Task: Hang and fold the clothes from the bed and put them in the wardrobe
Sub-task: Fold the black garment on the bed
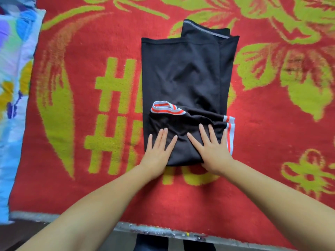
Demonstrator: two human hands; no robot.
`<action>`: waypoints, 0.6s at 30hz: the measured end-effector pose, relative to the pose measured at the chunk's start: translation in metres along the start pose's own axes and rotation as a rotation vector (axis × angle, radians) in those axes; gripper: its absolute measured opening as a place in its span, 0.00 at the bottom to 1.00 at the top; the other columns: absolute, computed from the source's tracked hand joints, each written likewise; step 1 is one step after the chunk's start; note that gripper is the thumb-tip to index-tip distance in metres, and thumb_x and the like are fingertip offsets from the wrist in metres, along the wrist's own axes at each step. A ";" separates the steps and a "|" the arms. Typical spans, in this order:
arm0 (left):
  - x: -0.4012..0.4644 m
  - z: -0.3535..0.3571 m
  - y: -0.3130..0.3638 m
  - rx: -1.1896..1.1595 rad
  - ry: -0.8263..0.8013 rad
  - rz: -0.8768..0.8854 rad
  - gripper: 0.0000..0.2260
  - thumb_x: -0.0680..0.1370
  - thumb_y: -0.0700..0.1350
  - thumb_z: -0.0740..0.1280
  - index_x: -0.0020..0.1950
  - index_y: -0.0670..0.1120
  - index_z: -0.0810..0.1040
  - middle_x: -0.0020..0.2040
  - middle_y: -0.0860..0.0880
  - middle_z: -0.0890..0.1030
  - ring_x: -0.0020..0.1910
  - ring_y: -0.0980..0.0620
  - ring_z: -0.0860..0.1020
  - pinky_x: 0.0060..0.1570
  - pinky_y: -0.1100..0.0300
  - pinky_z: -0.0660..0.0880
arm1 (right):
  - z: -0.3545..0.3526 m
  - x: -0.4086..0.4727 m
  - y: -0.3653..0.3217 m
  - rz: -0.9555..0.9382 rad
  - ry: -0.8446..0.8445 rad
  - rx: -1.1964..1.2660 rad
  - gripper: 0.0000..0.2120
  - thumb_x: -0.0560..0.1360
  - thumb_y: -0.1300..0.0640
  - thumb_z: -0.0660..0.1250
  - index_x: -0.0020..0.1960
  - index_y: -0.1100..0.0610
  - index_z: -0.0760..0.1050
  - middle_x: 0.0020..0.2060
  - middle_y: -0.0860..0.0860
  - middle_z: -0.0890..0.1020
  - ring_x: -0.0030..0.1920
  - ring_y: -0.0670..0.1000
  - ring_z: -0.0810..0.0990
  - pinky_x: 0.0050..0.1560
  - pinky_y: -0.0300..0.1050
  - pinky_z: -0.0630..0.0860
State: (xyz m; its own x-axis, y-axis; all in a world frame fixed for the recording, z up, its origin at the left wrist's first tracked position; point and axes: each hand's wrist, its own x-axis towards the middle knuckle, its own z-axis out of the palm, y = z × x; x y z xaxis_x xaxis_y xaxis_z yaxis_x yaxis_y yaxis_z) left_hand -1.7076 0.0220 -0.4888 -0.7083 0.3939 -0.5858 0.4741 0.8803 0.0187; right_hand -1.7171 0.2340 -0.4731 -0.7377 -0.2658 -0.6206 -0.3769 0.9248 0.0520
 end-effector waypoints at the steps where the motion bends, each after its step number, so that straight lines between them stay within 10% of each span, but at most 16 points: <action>1: 0.001 -0.004 0.003 0.003 -0.014 0.002 0.42 0.75 0.35 0.58 0.72 0.46 0.26 0.74 0.34 0.32 0.73 0.37 0.31 0.70 0.38 0.37 | -0.002 -0.001 -0.003 0.011 -0.016 0.000 0.50 0.74 0.51 0.66 0.73 0.45 0.26 0.75 0.60 0.34 0.75 0.66 0.36 0.65 0.75 0.36; 7: -0.014 -0.045 -0.004 -0.171 -0.332 0.120 0.40 0.73 0.30 0.56 0.78 0.49 0.37 0.77 0.38 0.35 0.76 0.40 0.37 0.75 0.45 0.44 | -0.038 -0.012 -0.007 -0.046 -0.234 0.045 0.36 0.78 0.62 0.56 0.78 0.46 0.42 0.77 0.59 0.49 0.75 0.65 0.50 0.73 0.63 0.53; 10: -0.031 -0.070 -0.013 -0.529 -0.582 0.210 0.36 0.73 0.31 0.54 0.79 0.51 0.51 0.77 0.43 0.56 0.75 0.51 0.59 0.69 0.61 0.61 | -0.058 -0.029 0.006 -0.238 -0.388 0.266 0.26 0.77 0.60 0.56 0.74 0.46 0.62 0.67 0.54 0.73 0.66 0.58 0.72 0.60 0.46 0.69; 12: -0.043 -0.086 -0.017 -0.705 -0.760 0.240 0.26 0.69 0.35 0.56 0.66 0.48 0.71 0.50 0.49 0.78 0.46 0.59 0.78 0.42 0.69 0.73 | -0.071 -0.041 0.009 -0.332 -0.526 0.349 0.17 0.75 0.61 0.57 0.62 0.52 0.73 0.59 0.53 0.79 0.58 0.56 0.77 0.49 0.40 0.68; 14: -0.044 -0.096 -0.024 -0.754 -0.837 0.190 0.13 0.64 0.37 0.57 0.46 0.47 0.73 0.31 0.52 0.69 0.26 0.55 0.70 0.23 0.68 0.64 | -0.083 -0.042 0.014 -0.358 -0.569 0.385 0.11 0.74 0.61 0.58 0.53 0.57 0.75 0.55 0.56 0.81 0.54 0.55 0.78 0.46 0.41 0.66; 18: -0.010 -0.112 -0.052 -0.780 -0.617 0.033 0.07 0.67 0.35 0.61 0.35 0.47 0.71 0.30 0.50 0.68 0.29 0.52 0.67 0.30 0.61 0.60 | -0.105 -0.010 0.034 -0.271 -0.332 0.391 0.08 0.74 0.62 0.60 0.47 0.55 0.77 0.55 0.56 0.81 0.52 0.55 0.78 0.45 0.42 0.66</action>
State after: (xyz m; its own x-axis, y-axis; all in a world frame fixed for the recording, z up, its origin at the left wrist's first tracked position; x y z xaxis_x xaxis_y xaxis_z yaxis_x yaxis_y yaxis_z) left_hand -1.7838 0.0017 -0.3929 -0.1998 0.4096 -0.8901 -0.1445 0.8862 0.4402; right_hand -1.7817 0.2396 -0.3830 -0.4048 -0.4653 -0.7872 -0.2463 0.8845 -0.3962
